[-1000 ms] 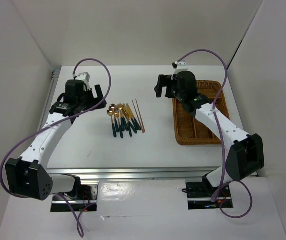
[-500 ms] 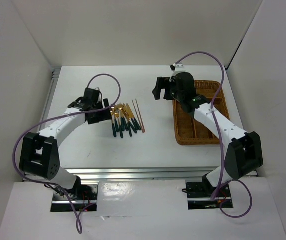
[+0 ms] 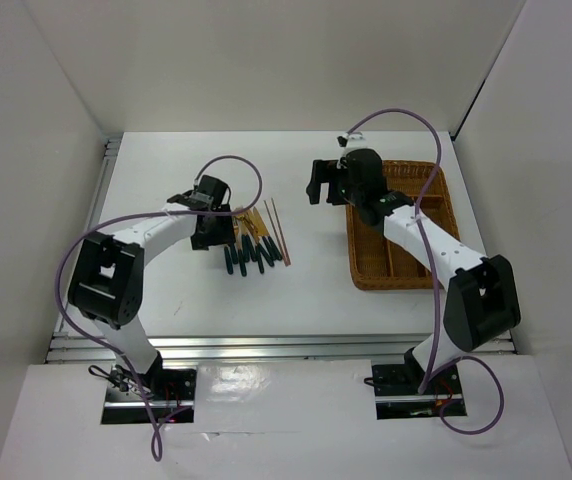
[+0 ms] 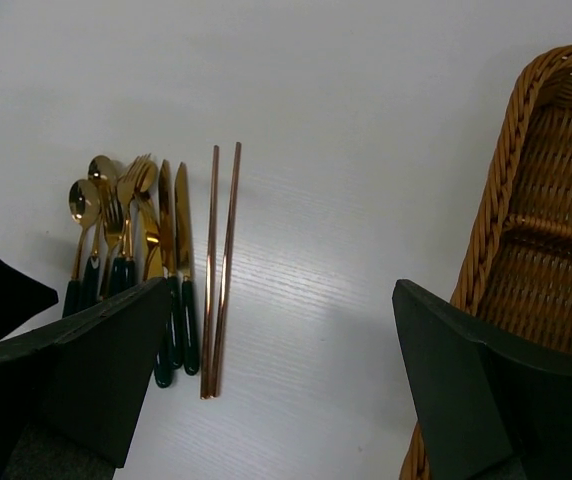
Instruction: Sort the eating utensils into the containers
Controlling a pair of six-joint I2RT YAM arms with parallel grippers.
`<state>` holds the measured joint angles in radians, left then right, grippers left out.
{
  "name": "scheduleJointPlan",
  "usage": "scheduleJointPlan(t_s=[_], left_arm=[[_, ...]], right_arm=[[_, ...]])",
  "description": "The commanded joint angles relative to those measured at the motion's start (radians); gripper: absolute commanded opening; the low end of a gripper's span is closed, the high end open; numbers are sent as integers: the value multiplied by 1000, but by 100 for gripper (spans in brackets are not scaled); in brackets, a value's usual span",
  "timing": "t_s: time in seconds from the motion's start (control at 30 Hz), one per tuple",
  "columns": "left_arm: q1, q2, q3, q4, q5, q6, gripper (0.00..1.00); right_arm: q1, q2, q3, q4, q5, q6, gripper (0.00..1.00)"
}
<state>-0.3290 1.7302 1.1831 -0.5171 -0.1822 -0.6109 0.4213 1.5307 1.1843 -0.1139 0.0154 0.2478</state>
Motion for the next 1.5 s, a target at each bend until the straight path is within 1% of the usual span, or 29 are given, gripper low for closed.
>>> scheduleJointPlan(t_s=[0.0,0.23,0.4,0.73,0.87,0.97,1.1,1.13,1.33,1.37,1.4,1.47], left_arm=[[-2,19,44,-21,-33,-26,72],[-2,74,76,-31,-42,-36,72],[-2,114,98,-40,-42,-47,69],[-12,164,119,-60,-51,-47,66],[-12,175,128,-69,-51,-47,62],[-12,193,138,-93,-71,-47,62],[-12,216,138,-104,-80,-65,56],[-12,216,147,-104,-80,-66,52],[-12,236,136,-106,-80,-75,48],[-12,236,125,-95,-80,-84,46],[-12,236,125,-95,-80,-84,41],[-12,236,115,-86,-80,-84,36]], right_arm=[[2,13,26,0,28,-10,100],[2,13,26,0,37,-19,100],[2,31,26,0,46,-19,100],[2,40,35,-9,55,-28,100],[2,40,35,-9,64,-28,100],[2,40,35,-9,64,-28,100],[2,40,35,-9,64,-28,100],[2,40,35,-9,64,-28,100],[2,31,26,-9,64,-28,100],[2,31,26,-9,55,-28,100],[2,31,26,-9,55,-19,100],[2,31,26,-9,46,-19,100]])
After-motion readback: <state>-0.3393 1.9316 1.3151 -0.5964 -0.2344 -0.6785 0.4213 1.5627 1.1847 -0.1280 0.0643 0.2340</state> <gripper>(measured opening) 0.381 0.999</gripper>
